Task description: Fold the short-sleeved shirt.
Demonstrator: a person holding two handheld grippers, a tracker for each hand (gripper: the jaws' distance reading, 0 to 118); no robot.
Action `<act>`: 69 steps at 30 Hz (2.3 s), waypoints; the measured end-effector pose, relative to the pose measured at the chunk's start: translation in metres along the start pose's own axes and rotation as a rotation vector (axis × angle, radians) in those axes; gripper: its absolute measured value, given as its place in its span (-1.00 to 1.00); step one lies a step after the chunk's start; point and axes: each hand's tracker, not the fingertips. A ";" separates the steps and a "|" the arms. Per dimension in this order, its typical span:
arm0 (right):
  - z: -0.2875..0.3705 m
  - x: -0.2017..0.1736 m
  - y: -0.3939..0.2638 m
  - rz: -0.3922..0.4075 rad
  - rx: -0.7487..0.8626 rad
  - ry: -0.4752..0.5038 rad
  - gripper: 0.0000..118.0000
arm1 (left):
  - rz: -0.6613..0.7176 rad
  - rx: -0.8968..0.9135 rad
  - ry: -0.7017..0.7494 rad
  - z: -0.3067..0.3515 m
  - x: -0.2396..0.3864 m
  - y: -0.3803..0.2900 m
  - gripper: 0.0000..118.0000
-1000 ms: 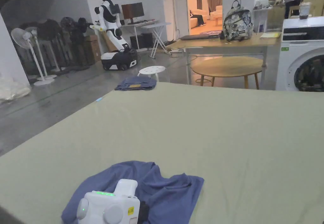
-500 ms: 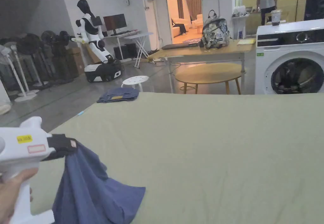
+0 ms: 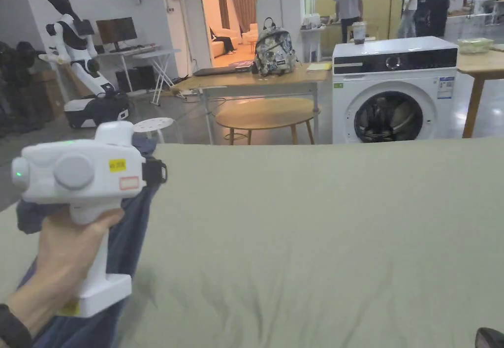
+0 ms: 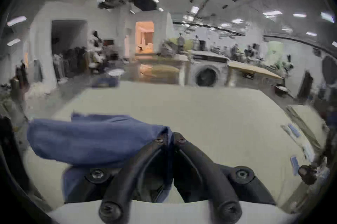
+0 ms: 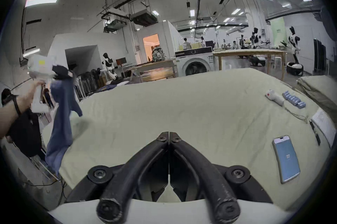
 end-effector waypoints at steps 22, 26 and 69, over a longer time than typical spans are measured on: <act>0.074 0.070 -0.027 -0.076 -0.055 -0.250 -1.00 | -0.050 -0.192 -0.937 0.031 0.300 -0.229 0.72; 0.061 0.061 -0.021 -0.047 -0.035 -0.192 -1.00 | -0.033 -0.045 -0.737 0.058 0.227 -0.192 0.72; 0.014 0.060 -0.033 -0.021 -0.129 -0.175 -0.84 | -0.117 -0.531 0.131 -0.068 -0.004 -0.189 -1.00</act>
